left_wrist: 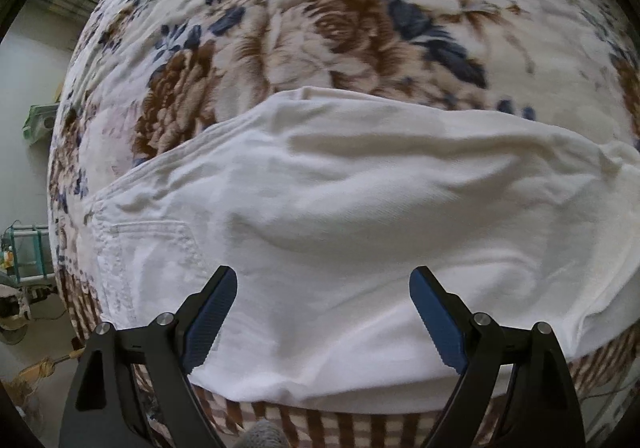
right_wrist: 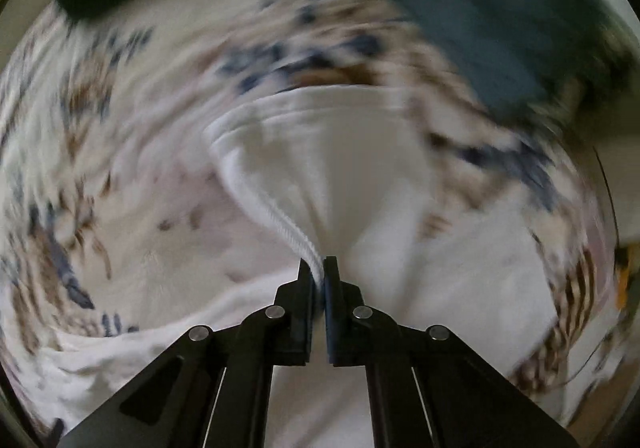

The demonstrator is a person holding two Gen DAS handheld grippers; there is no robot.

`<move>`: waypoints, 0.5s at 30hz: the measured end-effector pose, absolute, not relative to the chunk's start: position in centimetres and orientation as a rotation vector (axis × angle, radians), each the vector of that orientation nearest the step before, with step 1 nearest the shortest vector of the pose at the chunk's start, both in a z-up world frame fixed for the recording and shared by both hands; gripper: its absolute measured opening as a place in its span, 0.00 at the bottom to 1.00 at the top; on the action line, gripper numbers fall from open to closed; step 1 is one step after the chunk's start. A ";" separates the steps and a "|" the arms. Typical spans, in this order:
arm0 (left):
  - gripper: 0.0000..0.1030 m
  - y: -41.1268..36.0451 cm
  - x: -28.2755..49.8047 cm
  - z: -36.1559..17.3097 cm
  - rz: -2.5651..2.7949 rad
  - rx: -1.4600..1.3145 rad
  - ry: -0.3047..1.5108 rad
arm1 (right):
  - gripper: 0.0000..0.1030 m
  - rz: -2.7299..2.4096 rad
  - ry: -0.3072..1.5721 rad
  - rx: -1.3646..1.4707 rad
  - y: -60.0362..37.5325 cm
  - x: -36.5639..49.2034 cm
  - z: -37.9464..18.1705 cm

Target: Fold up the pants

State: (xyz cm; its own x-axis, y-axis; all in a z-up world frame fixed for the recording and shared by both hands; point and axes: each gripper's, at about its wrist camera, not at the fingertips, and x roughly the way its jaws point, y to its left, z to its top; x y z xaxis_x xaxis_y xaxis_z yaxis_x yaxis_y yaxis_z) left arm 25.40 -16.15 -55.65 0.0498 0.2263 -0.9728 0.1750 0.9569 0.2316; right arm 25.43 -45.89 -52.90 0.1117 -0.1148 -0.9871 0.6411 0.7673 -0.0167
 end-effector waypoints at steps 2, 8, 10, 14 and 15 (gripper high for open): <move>0.86 -16.8 24.9 -55.6 0.015 0.327 1.537 | 0.05 -0.646 1.306 0.566 -48.1 21.8 -51.5; 0.86 -18.0 23.1 -57.2 -0.068 0.281 1.623 | 0.04 -0.766 1.281 0.792 -55.2 12.4 -54.2; 0.86 -18.1 22.6 -57.8 -0.077 0.265 1.644 | 0.04 -0.760 1.287 0.875 -56.7 10.8 -56.1; 0.86 -18.4 21.6 -58.3 -0.089 0.267 1.657 | 0.07 -0.709 1.292 0.981 -57.4 9.8 -58.6; 0.86 -18.5 21.3 -58.5 -0.090 0.267 1.662 | 0.12 -0.699 1.289 0.998 -57.5 9.6 -59.0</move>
State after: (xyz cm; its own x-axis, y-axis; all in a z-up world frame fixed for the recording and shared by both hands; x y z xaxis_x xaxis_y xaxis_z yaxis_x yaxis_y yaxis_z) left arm 21.29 -18.51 -58.46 -0.0866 0.1213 -0.9888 0.2272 0.9688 0.0989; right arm 9.62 -57.50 -59.03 0.1787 0.1054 -0.9782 0.8771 0.4335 0.2069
